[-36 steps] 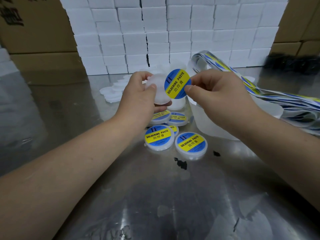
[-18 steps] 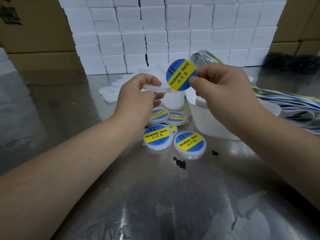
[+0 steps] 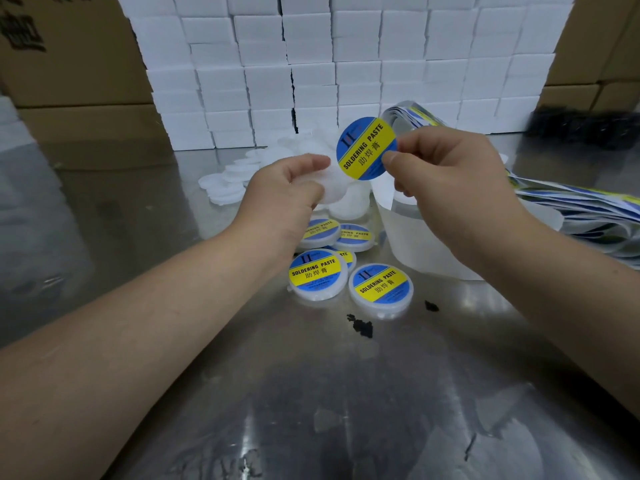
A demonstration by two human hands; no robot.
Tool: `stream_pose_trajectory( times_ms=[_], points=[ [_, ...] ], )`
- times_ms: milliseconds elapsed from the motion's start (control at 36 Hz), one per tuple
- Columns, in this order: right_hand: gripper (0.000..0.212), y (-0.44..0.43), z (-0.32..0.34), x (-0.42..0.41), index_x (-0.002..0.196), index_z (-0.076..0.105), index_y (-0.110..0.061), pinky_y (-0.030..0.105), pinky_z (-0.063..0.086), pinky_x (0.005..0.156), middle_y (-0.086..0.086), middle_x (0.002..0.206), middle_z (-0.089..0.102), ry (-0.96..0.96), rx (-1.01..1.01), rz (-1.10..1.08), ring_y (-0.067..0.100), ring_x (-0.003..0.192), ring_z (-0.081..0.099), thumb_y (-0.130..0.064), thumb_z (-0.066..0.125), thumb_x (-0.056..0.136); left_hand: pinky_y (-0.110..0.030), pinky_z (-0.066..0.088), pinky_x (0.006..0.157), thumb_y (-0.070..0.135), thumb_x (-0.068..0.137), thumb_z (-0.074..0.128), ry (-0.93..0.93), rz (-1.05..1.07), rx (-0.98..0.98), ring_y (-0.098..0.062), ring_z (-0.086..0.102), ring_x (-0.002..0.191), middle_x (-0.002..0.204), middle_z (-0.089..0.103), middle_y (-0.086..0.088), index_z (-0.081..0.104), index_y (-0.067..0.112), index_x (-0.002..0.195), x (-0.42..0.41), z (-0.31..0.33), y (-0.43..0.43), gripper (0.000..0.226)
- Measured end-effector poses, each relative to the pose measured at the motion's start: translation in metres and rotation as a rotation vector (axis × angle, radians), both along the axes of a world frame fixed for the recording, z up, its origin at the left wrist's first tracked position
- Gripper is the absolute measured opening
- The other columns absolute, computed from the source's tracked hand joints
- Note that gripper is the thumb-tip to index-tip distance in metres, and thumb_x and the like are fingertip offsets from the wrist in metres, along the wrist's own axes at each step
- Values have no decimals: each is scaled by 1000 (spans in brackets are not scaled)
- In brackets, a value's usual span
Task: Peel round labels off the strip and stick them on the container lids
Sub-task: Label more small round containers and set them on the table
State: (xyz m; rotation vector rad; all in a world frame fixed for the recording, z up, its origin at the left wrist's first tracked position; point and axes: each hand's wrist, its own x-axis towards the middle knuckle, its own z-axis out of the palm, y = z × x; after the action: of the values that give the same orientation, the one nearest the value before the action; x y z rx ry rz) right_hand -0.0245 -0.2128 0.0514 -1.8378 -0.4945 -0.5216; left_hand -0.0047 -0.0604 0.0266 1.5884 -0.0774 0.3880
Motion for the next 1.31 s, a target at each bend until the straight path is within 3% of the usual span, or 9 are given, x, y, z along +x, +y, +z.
stream_pose_trajectory(
  times_ms=[83,139,222,306,417,528,639,889,1306],
  points=[
    [25,0,-1,0,64,63,-29,13,37,50,-8,51,49,14,-1,-1,5,53,42,-15,58,84,-37,44,100,-8,80,51,8,17,5,-21,56,111,125,55,-3,41,24,137,0,3,-1,66],
    [24,0,-2,1,64,64,-29,13,37,51,-4,54,50,22,-14,5,6,54,43,-16,59,84,-35,47,96,-9,81,52,12,11,-32,-20,59,105,114,57,0,24,21,145,0,4,-2,76],
    [24,0,-2,2,64,64,-30,13,38,51,-9,52,51,28,-36,7,4,53,44,-17,59,84,-31,52,87,-6,86,51,28,-19,-49,-20,61,102,117,57,-1,38,19,139,-3,7,-3,60],
    [25,0,-2,3,63,63,-31,11,38,51,-12,48,52,25,-48,9,1,51,44,-17,59,84,-30,57,75,0,92,45,36,-120,-65,-19,65,96,119,60,0,51,32,115,-9,9,-5,39],
    [24,1,-3,2,65,63,-31,9,38,50,-14,47,53,11,-60,21,0,49,45,-17,59,84,-26,56,60,2,96,36,69,-237,-198,-20,71,80,117,62,-5,50,34,117,-14,9,-6,40],
    [26,1,-3,2,64,62,-31,9,37,49,-14,47,53,8,-68,37,0,48,45,-16,59,84,-35,58,71,-8,91,29,52,-308,-397,-30,69,85,111,62,-15,55,23,111,-15,11,-7,45],
    [26,1,-3,1,66,62,-33,5,37,49,-19,48,56,11,-95,61,-4,48,48,-16,58,85,-41,57,77,2,92,29,53,-351,-501,-31,68,87,117,59,-19,57,18,107,-16,11,-8,36],
    [25,3,-4,0,68,62,-34,3,34,47,-22,47,57,18,-145,84,-8,47,50,-16,59,85,-34,57,69,20,97,43,6,-366,-402,-25,69,83,101,67,-13,59,19,104,-17,8,-9,18],
    [31,2,-4,1,60,58,-39,5,34,43,-26,46,55,-7,-211,32,-4,46,47,-19,60,84,-29,57,67,12,93,50,-43,-367,-331,-20,70,79,96,70,-6,60,24,106,-19,5,-11,20]
  ],
)
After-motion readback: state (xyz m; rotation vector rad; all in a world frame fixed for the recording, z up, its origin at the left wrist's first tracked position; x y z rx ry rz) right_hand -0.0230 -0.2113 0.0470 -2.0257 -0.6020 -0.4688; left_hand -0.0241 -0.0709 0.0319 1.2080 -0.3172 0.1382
